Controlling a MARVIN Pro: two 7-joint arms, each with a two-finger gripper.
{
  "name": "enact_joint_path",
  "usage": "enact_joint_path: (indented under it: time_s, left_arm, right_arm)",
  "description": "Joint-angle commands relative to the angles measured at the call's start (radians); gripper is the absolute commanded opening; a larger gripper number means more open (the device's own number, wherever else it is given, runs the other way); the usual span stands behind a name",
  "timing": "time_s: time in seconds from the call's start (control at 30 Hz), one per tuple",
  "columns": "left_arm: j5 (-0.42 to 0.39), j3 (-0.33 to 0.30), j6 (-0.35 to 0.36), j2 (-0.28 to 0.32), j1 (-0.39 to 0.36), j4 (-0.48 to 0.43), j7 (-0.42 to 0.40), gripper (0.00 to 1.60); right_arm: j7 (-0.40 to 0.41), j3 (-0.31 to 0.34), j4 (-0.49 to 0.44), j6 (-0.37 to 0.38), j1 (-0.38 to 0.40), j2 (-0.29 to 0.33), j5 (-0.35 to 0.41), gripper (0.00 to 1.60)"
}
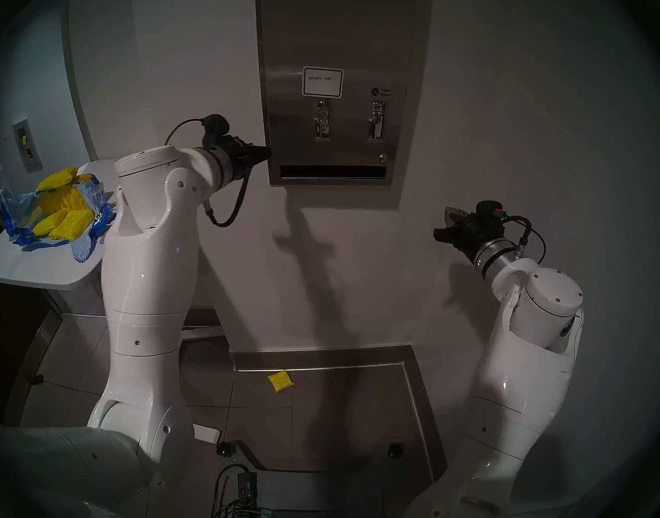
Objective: Open the dispenser door, put the pads inside, close the door
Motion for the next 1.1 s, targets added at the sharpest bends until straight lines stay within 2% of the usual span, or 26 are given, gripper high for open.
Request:
enact_joint_path:
  time_s: [0.0,0.23,0.53,0.97,1.0,1.07]
  left_arm:
    - [-0.006,-0.071,-0.005,0.040,0.097,-0.114,0.005,0.00]
    - [-0.032,-0.174,-0.005,0.057,0.207,-0.197,-0.006,0.00]
    - [-0.038,-0.299,-0.005,0.001,0.359,-0.290,0.015,0.00]
    - [-0.097,-0.341,-0.005,-0.011,0.559,-0.436,-0.024,0.00]
    - [-0.103,-0.343,-0.005,-0.015,0.598,-0.469,-0.030,0.00]
    - [-0.106,-0.346,-0.005,-0.016,0.598,-0.463,-0.035,0.00]
  right_arm:
    - [0.000,-0.001,-0.026,-0.007,0.020,0.006,0.004,0.42]
    - [0.000,-0.002,-0.025,-0.007,0.020,0.007,0.004,0.42]
    - [-0.001,-0.002,-0.026,-0.008,0.021,0.008,0.005,0.42]
    - [-0.001,-0.002,-0.032,-0.008,0.021,0.007,0.006,0.42]
    - [-0.001,-0.002,-0.032,-0.008,0.021,0.007,0.006,0.42]
    - [-0.002,-0.002,-0.033,-0.008,0.021,0.007,0.006,0.42]
